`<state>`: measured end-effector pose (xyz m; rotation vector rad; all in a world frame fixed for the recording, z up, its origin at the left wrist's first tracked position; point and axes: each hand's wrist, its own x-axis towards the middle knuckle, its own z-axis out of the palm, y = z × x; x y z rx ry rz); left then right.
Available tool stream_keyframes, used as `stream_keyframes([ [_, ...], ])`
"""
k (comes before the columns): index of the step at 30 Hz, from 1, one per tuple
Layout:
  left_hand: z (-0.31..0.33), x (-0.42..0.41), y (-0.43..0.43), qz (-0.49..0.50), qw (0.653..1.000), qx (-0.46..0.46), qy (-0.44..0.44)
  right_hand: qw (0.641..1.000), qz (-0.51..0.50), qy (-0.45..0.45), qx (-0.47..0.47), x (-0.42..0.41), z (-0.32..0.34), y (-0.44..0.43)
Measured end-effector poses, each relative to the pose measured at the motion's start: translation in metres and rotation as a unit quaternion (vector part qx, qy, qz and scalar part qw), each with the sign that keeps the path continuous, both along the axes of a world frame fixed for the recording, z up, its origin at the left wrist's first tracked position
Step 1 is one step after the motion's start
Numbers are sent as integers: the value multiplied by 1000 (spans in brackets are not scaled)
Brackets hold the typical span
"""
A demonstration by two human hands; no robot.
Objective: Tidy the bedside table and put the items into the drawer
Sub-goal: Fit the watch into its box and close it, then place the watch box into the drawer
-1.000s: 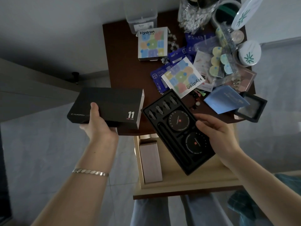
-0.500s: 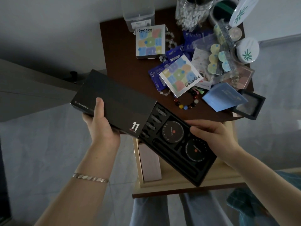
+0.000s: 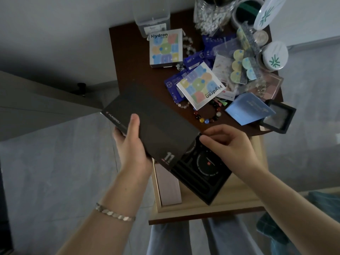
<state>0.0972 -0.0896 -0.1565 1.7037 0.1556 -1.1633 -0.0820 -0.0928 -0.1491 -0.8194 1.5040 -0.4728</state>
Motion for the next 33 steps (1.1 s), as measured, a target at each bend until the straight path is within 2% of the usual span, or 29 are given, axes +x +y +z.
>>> stream_keyframes([
  [2, 3, -10, 1, -4, 1000, 3, 12, 999, -38, -5, 5, -3, 2, -3],
  [4, 7, -16, 0, -8, 1000, -6, 3, 988, -142, -52, 20, -12, 3, -2],
  [7, 11, -20, -6, 25, 999, -45, -10, 942, -298, -121, 99, -23, -7, 9],
  [10, 7, -31, -11, 35, 997, -72, 0, 912, -302, -199, 194, -16, -16, 24],
  [12, 4, -37, -10, -10, 997, -80, 16, 917, -314, -160, 185, -16, -22, 29],
  [14, 6, -36, -7, -106, 991, -78, 19, 919, -353, -66, 162, -25, -26, 28],
  [16, 6, -23, -5, -193, 980, -56, -9, 915, -376, -10, 148, -36, -24, 25],
  [20, 0, 15, -5, -246, 967, 13, -65, 932, -339, 61, 110, -54, -21, 24],
  [23, -4, 8, -4, -374, 917, 100, -97, 952, -290, 65, 78, -55, -21, 22],
  [26, -2, -24, 5, -422, 888, 117, -140, 971, -221, 48, 75, -39, -21, 24],
  [30, -5, -44, 21, -374, 916, 129, -69, 983, -164, 46, 68, -28, -26, 25],
  [33, -11, -41, 32, -363, 919, 146, -51, 990, -112, 44, 69, -36, -27, 26],
])
